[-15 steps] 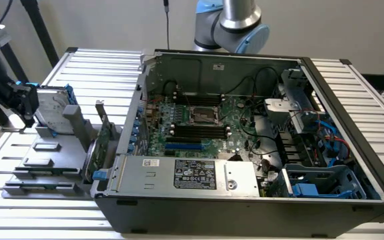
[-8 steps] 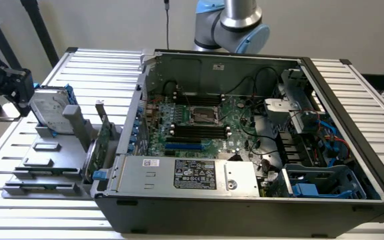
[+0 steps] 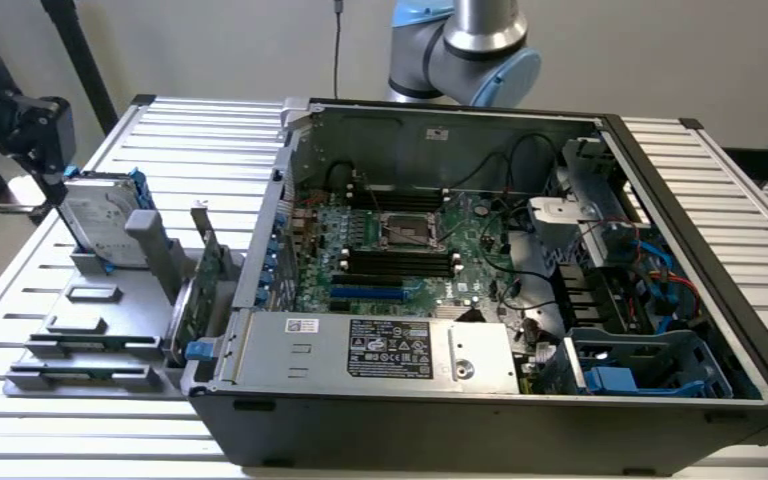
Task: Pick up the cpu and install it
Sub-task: 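Pick up the cpu and move it towards the insertion slot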
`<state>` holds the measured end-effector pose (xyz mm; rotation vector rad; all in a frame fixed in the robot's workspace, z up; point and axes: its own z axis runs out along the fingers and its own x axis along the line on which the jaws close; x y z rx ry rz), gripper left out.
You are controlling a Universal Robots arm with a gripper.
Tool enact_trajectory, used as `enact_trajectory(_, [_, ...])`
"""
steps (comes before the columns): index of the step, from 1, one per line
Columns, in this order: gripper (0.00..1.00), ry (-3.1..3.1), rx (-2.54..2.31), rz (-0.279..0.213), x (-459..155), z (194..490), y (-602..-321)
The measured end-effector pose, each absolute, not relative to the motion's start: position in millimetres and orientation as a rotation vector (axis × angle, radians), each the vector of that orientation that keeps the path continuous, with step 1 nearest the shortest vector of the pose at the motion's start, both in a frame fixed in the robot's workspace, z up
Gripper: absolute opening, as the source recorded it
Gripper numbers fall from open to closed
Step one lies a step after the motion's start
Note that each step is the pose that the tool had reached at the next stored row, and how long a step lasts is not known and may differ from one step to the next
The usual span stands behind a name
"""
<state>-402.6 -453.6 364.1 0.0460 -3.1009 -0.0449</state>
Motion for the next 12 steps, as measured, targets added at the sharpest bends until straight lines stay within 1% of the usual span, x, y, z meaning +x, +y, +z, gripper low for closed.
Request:
enact_trajectory(4, [0.55,-3.101,0.046,-0.045,-388.2,372.0,-449.2])
enact_trajectory(12, [0.55,-3.101,0.046,-0.045,-356.5,377.1,-441.5])
